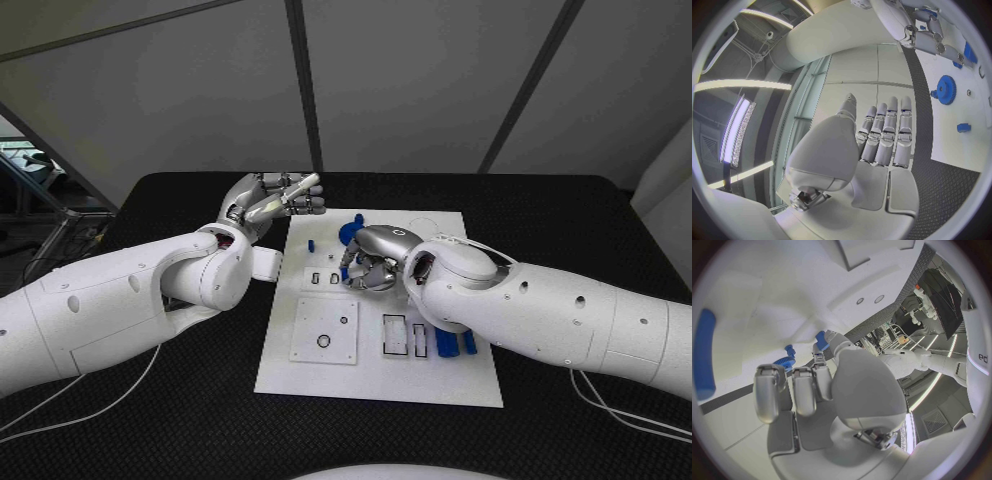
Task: Assemble the parts on the task board
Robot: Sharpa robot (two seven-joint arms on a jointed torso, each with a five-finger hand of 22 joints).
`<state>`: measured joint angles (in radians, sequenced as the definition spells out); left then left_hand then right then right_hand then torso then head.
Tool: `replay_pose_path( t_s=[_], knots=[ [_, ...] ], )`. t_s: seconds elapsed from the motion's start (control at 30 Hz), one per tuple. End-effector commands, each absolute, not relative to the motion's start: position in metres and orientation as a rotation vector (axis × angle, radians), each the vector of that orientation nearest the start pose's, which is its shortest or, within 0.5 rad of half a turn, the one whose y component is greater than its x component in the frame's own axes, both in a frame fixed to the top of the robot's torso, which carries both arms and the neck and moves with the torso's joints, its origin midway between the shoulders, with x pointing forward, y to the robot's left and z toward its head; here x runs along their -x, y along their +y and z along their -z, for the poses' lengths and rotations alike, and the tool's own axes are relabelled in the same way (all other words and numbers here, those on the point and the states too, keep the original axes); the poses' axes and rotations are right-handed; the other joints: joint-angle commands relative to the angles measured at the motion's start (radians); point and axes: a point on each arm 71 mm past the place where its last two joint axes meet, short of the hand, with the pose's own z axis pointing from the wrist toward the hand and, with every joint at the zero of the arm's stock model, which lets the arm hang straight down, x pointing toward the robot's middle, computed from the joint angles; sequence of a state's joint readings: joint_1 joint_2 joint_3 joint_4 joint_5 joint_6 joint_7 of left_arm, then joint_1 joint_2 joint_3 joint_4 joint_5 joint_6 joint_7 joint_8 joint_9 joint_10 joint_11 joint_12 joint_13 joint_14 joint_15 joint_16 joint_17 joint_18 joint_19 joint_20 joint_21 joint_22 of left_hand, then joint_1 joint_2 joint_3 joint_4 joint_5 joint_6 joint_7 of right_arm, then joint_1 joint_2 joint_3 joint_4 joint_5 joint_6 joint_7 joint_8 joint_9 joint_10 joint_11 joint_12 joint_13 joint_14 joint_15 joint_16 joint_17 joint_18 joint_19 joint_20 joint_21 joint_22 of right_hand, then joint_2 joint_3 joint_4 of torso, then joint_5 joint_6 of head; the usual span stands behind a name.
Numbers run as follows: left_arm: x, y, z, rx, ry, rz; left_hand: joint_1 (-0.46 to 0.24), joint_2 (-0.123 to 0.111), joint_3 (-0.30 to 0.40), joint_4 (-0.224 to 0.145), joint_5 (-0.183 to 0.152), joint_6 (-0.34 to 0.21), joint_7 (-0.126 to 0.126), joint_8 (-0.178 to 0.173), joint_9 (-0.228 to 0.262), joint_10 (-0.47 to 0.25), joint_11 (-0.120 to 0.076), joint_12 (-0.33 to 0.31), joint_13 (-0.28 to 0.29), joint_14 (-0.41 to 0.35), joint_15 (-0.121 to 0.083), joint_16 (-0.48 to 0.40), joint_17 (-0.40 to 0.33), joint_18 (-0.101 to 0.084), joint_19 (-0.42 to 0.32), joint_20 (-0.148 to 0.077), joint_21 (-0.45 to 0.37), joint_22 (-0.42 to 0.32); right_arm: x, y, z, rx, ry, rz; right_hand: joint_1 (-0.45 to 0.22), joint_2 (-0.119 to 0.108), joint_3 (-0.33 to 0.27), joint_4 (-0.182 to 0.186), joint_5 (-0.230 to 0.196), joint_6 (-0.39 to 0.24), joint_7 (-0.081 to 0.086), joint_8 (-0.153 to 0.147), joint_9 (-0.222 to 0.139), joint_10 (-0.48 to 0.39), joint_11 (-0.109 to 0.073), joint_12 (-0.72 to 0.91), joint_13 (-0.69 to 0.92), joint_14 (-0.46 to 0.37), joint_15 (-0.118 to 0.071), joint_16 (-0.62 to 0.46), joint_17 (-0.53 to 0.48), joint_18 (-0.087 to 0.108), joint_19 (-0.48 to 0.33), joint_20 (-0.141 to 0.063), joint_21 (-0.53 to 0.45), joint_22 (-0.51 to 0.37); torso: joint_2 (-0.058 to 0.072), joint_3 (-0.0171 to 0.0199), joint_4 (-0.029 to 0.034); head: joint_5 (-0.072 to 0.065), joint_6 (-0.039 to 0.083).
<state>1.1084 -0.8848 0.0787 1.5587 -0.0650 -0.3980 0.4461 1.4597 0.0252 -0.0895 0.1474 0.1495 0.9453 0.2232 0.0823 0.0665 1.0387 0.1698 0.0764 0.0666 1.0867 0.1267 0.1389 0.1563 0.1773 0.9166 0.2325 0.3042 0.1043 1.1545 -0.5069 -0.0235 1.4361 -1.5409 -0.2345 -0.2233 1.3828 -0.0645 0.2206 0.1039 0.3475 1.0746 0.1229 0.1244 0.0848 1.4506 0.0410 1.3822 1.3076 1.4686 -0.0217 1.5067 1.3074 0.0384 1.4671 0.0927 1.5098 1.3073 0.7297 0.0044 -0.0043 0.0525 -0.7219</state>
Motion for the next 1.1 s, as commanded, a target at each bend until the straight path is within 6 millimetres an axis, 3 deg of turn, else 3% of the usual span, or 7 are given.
replay_pose_path(
  t_s=[0.03, 1.1],
  knots=[
    [-0.4839, 0.2250, 0.1695, 1.081, 1.279, 1.529, 0.005, 0.006, 0.001, -0.006, -0.003, 0.004, 0.002, -0.005, -0.001, 0.005, 0.003, -0.007, 0.000, 0.006, -0.001, -0.005, 0.001, 0.007, 0.006, 0.003, -0.007, -0.001, -0.4741, -0.0535, 0.2046, 0.328, 1.741, -0.735, -0.011, -0.001, -0.001, 0.004, 0.001, 0.004, 0.001, 0.003, 0.002, 0.000, -0.001, 0.002, 0.082, 0.076, -0.006, 0.002, 0.140, -0.011, 0.016, -0.007, 0.003, 0.155, 0.000, 0.0001, -0.0003, -0.002, -0.002],
    [-0.4842, 0.2246, 0.1698, 1.082, 1.281, 1.528, 0.005, 0.007, 0.000, -0.007, -0.004, 0.004, 0.002, -0.005, -0.001, 0.006, 0.003, -0.007, 0.000, 0.007, -0.001, -0.006, 0.002, 0.007, 0.007, 0.003, -0.007, -0.002, -0.4729, -0.0518, 0.2079, 0.362, 1.763, -0.708, -0.030, -0.031, -0.011, 0.001, -0.009, -0.028, 0.014, -0.022, -0.005, -0.019, 0.010, -0.022, 0.062, 0.075, 0.002, 0.000, 0.136, -0.009, 0.009, -0.001, -0.002, 0.147, 0.000, 0.0004, 0.0000, 0.001, -0.006]
  ],
)
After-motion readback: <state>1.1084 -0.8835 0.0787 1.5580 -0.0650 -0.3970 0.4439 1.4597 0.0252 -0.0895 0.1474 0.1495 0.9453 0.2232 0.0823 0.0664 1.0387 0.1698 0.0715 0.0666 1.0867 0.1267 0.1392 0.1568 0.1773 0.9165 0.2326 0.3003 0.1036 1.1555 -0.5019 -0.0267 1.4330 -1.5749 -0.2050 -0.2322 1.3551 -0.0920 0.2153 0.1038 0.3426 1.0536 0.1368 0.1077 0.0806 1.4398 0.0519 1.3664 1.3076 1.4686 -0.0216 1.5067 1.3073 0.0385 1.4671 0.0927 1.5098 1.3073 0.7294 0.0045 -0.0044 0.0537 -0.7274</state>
